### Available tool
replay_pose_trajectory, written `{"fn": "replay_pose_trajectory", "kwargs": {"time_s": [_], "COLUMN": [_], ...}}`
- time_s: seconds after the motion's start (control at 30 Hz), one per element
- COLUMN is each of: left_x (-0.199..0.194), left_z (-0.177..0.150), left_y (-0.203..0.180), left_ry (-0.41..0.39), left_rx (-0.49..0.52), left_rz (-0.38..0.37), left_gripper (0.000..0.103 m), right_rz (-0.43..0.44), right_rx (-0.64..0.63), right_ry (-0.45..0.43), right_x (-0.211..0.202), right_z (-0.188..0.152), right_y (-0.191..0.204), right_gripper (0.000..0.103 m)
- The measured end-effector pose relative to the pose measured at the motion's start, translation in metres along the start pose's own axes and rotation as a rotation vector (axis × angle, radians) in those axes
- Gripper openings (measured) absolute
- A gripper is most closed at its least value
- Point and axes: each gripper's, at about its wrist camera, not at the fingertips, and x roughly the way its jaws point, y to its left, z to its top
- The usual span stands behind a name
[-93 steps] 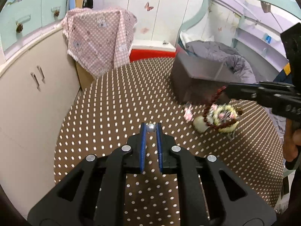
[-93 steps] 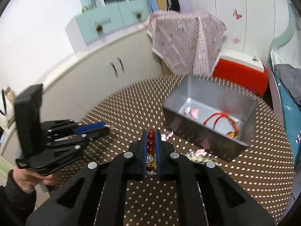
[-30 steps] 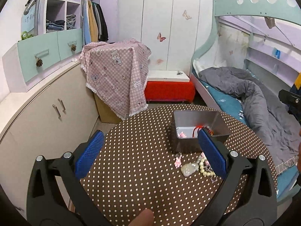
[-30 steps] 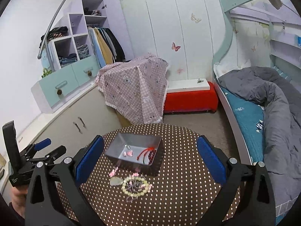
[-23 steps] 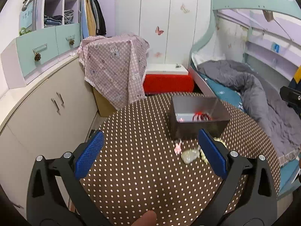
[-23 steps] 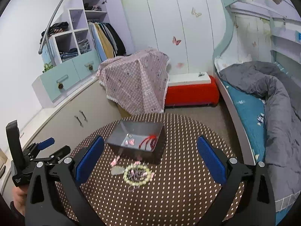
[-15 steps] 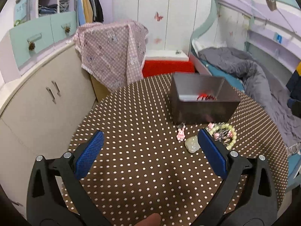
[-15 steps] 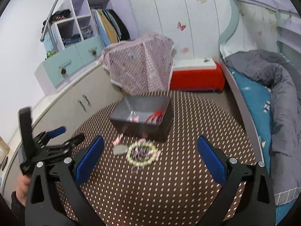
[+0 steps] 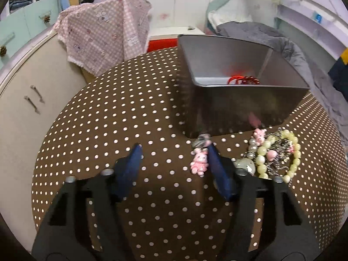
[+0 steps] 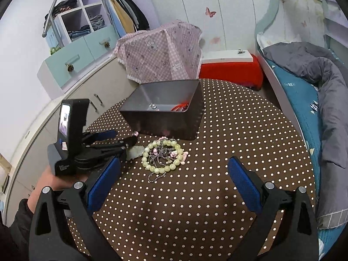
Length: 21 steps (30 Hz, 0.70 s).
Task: Organize jewelry
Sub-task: 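Close the left tool on the second pink bunny charm, then close the right tool on the pale jade pendant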
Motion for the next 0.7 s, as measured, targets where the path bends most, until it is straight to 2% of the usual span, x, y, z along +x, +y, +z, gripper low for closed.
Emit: {"fn": "replay_pose_trajectory", "kwargs": {"time_s": [0.1,0.13,0.37,0.5,0.6,0.7], "left_x": [-0.006,-0.008,-0.026,-0.032,-0.035,-0.035], "left_z": [-0.006,-0.008,-0.031,-0.038,-0.043,-0.044], "left_y": [0.009,0.014,0.037,0.044,0.048,0.051], "left_ry": [-0.009,-0.009,-0.018,-0.02,-0.02,-0.021], "left_rx": [-0.016,-0.027,-0.06,-0.073,-0.08,-0.084], "left_rz": [-0.024,-0.028,-0.014,-0.005,0.003,-0.002], "left_gripper": [0.015,0.013,0.013,0.013,0.014,0.014], "right_rz": [0.021,0.033,0.131,0.176,0.172,0.17], "right_rx": [-0.011,-0.024,-0.185,-0.301,-0.395,-0.427], "right_ry": [0.016,0.022,0.083,0.118,0.152,0.167], "right_x": [0.008,0.012,0.045,0.068,0.091,0.108], "right_z": [-0.001,-0.001,-0.001,0.001,0.003,0.009], "right_y": [0.004,0.008,0.052,0.076,0.089,0.088], "right_gripper": [0.095,0.095,0.095,0.083,0.076,0.07]}}
